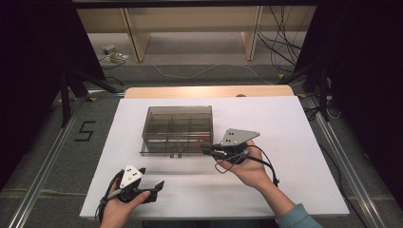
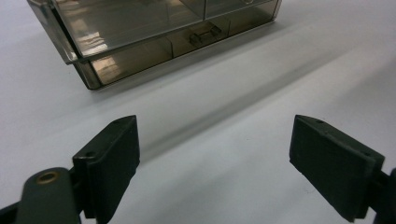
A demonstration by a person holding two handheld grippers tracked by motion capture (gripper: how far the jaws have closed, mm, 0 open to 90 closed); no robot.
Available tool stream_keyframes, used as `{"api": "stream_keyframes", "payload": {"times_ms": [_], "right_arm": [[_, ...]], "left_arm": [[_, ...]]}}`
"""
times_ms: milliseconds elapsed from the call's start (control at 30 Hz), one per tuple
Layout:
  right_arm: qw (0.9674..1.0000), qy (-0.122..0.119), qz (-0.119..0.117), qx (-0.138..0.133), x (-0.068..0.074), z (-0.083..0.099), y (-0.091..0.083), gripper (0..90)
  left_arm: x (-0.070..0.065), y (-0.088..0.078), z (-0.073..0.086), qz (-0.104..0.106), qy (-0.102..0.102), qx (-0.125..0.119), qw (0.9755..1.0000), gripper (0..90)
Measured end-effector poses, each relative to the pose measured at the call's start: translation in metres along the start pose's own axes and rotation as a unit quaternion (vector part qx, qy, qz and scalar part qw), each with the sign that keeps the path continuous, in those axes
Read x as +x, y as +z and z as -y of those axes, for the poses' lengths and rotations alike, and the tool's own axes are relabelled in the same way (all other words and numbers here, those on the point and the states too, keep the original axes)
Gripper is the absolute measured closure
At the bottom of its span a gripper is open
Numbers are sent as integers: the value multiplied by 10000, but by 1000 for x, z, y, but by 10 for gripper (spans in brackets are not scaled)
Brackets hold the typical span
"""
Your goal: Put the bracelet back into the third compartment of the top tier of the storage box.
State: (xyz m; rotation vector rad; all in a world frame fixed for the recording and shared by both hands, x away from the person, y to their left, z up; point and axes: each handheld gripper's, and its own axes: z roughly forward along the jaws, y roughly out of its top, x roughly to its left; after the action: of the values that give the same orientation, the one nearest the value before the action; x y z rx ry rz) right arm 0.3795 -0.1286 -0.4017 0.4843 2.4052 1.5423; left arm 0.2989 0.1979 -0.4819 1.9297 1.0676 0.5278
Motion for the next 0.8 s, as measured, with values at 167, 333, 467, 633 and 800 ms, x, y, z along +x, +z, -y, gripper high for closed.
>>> {"api": "stream_keyframes", "payload": {"times_ms": [167, 333, 467, 633, 800], "right_arm": [[10000, 9, -20, 21, 0, -1, 2, 868], [10000, 43, -33, 14, 0, -1, 4, 868], [10000, 44, -22, 11, -1, -2, 5, 868], [10000, 29, -33, 21, -2, -2, 7, 868], [10000, 27, -19, 56, -3, -2, 8, 868]], "left_arm": [[0, 0, 0, 1, -2, -1, 10000, 160], [0, 0, 0, 4, -8, -1, 10000, 160], [0, 0, 0, 7, -8, -2, 10000, 160], [0, 0, 0, 8, -6, -1, 10000, 160], [0, 0, 0, 6, -9, -2, 10000, 160]]}}
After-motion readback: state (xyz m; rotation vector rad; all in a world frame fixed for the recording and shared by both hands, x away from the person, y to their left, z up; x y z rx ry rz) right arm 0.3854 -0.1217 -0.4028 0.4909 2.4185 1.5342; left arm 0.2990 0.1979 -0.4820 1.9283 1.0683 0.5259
